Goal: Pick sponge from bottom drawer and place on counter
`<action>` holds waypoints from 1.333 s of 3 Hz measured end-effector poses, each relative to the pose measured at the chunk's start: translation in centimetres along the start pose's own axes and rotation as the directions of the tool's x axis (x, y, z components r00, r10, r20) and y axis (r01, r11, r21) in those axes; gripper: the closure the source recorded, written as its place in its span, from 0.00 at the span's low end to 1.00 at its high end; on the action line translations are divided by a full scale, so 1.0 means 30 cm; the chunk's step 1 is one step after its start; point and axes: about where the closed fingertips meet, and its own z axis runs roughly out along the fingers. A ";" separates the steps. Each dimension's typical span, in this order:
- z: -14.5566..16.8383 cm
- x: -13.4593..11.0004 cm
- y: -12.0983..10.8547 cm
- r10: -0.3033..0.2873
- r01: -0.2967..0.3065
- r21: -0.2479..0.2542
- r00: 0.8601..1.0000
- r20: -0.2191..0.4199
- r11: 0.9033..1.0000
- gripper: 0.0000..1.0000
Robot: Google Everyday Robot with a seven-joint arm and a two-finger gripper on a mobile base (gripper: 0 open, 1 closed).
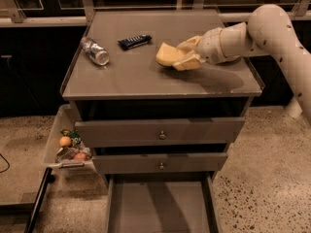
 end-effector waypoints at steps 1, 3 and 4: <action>0.000 0.000 0.000 0.000 0.000 0.000 1.000 0.000 1.000 0.58; 0.000 0.000 0.000 0.000 0.000 0.000 1.000 0.000 1.000 0.11; 0.001 0.000 0.000 0.000 0.000 0.000 1.000 0.000 1.000 0.00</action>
Offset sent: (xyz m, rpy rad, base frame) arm 0.0000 0.0000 0.0000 0.0000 0.0000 0.0000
